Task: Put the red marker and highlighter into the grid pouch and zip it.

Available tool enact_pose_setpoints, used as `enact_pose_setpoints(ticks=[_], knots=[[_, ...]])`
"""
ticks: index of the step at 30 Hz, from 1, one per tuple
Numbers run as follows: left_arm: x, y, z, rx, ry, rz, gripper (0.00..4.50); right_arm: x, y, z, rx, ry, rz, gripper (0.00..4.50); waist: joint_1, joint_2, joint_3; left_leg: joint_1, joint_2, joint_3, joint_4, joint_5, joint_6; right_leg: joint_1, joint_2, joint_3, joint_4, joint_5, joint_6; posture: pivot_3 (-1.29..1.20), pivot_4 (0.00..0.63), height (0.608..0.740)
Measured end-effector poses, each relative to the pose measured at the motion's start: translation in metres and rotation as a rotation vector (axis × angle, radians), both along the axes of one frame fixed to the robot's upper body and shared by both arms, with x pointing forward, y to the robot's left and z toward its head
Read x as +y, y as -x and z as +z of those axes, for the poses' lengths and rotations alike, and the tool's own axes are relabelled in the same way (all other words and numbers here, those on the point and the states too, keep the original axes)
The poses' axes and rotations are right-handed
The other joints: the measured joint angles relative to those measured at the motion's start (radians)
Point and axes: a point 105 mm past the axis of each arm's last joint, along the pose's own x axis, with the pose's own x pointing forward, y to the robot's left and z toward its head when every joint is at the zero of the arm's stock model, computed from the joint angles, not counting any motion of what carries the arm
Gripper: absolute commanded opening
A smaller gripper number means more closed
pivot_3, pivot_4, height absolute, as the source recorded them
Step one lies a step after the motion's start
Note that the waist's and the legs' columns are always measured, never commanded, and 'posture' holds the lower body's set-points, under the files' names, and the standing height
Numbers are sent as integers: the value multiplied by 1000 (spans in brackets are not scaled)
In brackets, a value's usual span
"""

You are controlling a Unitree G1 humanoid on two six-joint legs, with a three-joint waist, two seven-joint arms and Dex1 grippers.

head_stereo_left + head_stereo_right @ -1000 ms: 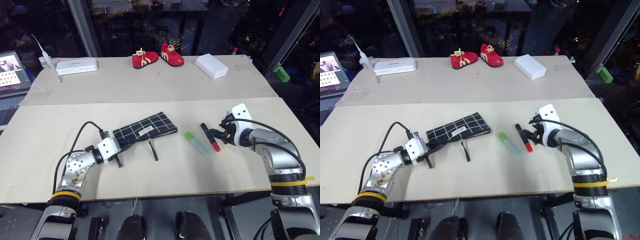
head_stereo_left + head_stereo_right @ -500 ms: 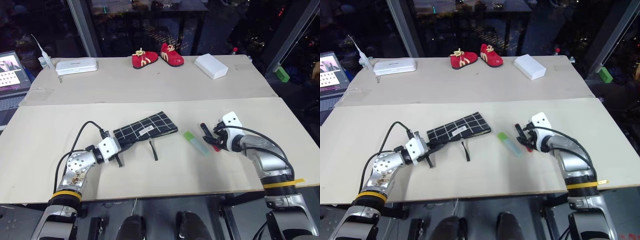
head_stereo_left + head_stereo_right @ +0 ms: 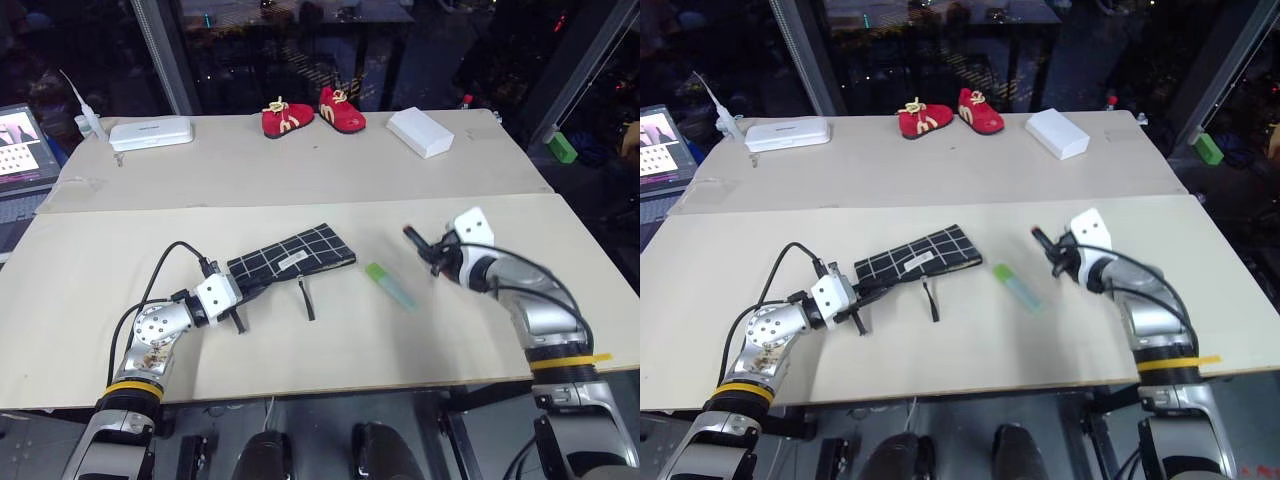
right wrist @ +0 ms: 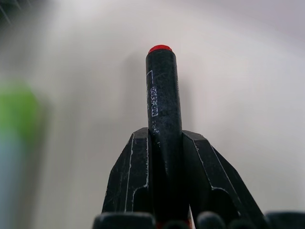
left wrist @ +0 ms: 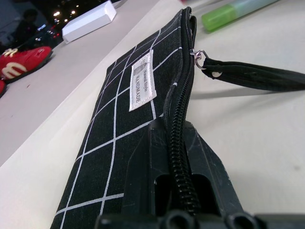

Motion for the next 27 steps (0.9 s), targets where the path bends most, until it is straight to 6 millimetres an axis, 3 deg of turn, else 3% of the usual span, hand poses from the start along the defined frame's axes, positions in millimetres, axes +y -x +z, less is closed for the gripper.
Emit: enact_pose_setpoints(ticks=[1,4,7,12,19,27], knots=[[0,0,0,-1,0,-1,0,11,7,17,-70,34,83,530,2,0,0,0,0,0,0,0,0,0,0,0,0,0,0,0,150,740],[0,0,1,1,-1,-2,0,36,28,28,-147,157,284,530,5,0,0,0,0,1,0,0,0,1,0,-1,-1,0,0,0,150,740],[-1,-3,3,2,-1,-3,0,57,38,9,-146,300,404,530,5,0,0,0,-1,2,1,0,0,2,-1,-1,-1,0,0,0,150,740],[-8,-5,10,-15,13,-17,0,74,41,-17,-167,462,469,530,6,0,0,0,-1,3,1,0,0,1,-1,-1,-1,0,0,0,150,740],[-13,-5,12,-8,44,-24,0,73,39,-37,-159,521,461,530,7,0,0,-1,-1,4,2,0,0,1,-1,-2,0,0,0,0,150,740],[-13,-4,11,5,41,-31,0,67,34,-42,-144,527,434,530,6,0,0,-1,-1,4,2,0,0,1,-1,-2,0,0,0,0,150,740]])
